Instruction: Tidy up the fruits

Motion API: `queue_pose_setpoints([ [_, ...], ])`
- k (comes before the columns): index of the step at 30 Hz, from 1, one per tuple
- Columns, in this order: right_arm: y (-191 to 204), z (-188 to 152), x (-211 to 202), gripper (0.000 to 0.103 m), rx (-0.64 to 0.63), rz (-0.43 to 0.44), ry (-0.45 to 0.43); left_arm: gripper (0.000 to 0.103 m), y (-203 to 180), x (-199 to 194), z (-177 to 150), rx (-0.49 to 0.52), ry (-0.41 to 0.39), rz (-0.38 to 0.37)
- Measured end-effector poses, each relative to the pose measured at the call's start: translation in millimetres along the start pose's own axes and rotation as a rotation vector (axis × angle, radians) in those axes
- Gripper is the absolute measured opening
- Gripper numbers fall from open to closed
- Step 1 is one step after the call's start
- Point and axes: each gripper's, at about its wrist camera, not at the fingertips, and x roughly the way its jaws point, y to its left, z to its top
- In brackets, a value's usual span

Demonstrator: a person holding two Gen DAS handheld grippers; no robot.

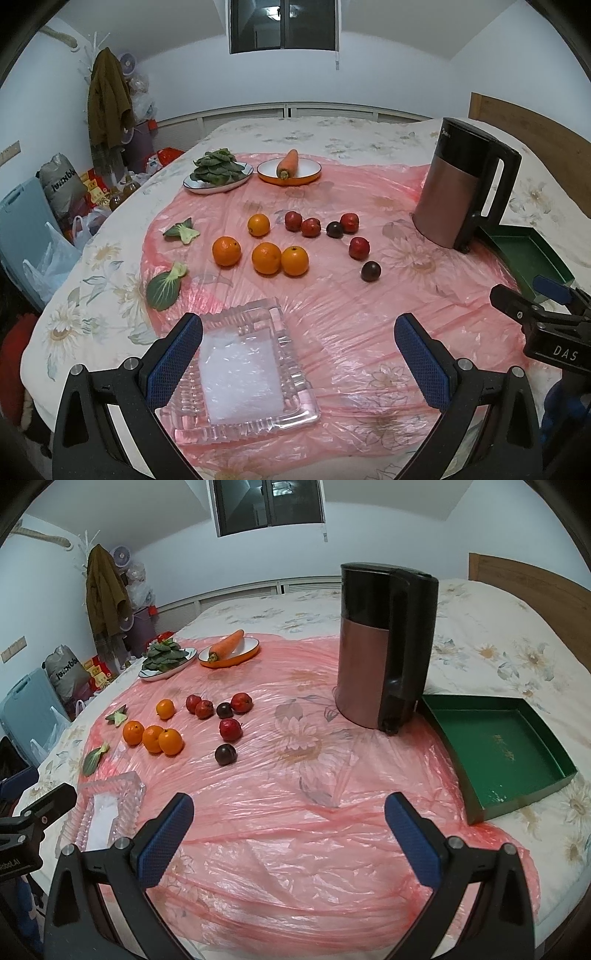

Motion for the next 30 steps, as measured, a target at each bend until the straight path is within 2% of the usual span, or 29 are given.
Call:
queue_pose_setpoints([
  [10,2.3,1.0,6.2,0.103,-0.007,0.017,0.001,0.102,-2.8,7.8,4.1,0.024,0.022,-0.005],
  [30,17.7,10.9,29.7,0.103,-0.053,0.054,0.009,0.102,8.7,42.9,11.4,0.002,0.108,-0.004],
])
